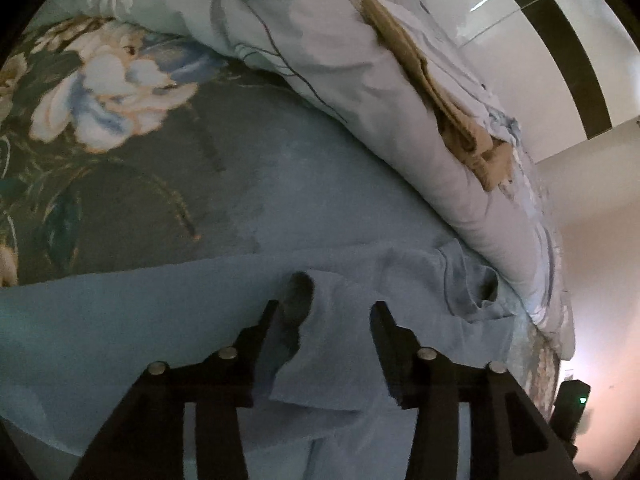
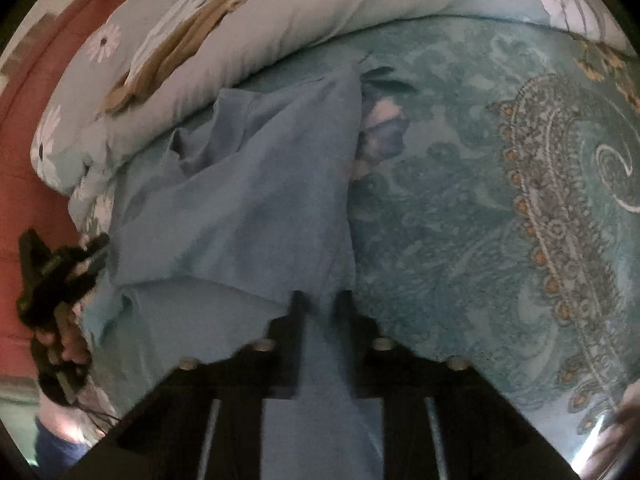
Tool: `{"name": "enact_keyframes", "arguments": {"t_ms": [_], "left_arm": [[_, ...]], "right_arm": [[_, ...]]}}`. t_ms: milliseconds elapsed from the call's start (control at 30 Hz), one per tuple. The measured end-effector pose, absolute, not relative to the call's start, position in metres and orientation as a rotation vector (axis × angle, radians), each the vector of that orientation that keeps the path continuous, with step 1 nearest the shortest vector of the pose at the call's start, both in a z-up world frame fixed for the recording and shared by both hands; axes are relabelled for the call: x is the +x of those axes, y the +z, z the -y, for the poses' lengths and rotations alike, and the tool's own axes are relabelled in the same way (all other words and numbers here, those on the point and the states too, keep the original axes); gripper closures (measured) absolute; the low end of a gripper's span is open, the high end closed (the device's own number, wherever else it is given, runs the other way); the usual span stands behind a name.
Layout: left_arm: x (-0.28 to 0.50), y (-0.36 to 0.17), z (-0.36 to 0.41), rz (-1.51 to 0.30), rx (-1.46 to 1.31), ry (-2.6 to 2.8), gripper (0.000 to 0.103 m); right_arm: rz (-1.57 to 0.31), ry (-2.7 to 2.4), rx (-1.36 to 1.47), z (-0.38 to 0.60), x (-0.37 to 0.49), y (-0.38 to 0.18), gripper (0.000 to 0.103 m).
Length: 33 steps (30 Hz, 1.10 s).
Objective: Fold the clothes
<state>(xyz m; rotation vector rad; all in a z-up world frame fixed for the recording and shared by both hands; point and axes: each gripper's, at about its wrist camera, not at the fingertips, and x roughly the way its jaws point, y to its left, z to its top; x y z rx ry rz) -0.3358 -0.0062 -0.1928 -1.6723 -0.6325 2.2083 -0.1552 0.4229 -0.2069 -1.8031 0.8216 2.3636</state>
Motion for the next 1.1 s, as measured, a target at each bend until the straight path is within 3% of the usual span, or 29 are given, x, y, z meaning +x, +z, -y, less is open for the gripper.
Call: {"name": "enact_keyframes", "arguments": {"t_ms": [400,467,533,667,767,1000,1067,1100], "left_arm": [[-0.291,-0.180,0.065,0.744,-1.640,2.268,0.049],[-0.276,-0.174,0.081,0.769,-1.620,2.316,0.047],[-0.253,-0.168,0.104,0.801,-1.599,2.401,0.043],[-0.208,-0.167,0.155,0.891,-1.586,2.612,0.043],[-0.185,-0.176,0.198,1.053,-1.605,2.694,0.043],[-0.168,-0.217,0.257,1.655,-1.470,2.546,0.045],[-0.172,-0.221,0.262,1.735,-1.396,2.512,0.047],[-0.175,-0.223,0.263,1.764,-1.365,2.492,0.054]], "right_arm": [[-0.830,2.299,-1.774,-0.433,-0.153,-0.211,0.097],[-0.867,2.298,-1.733,-0.433,-0.147,-0.204,0.089],[-0.897,2.313,-1.660,-0.432,-0.136,-0.196,0.067],[-0.972,2.311,-1.556,-0.423,-0.105,-0.187,0.062],[-1.024,2.282,-1.555,-0.406,-0.087,-0.188,0.062],[-1.057,2.260,-1.616,-0.364,-0.069,-0.181,0.062],[-1.045,2.282,-1.622,-0.355,-0.074,-0.174,0.062],[-1.035,2.296,-1.621,-0.352,-0.076,-0.169,0.062]]}}
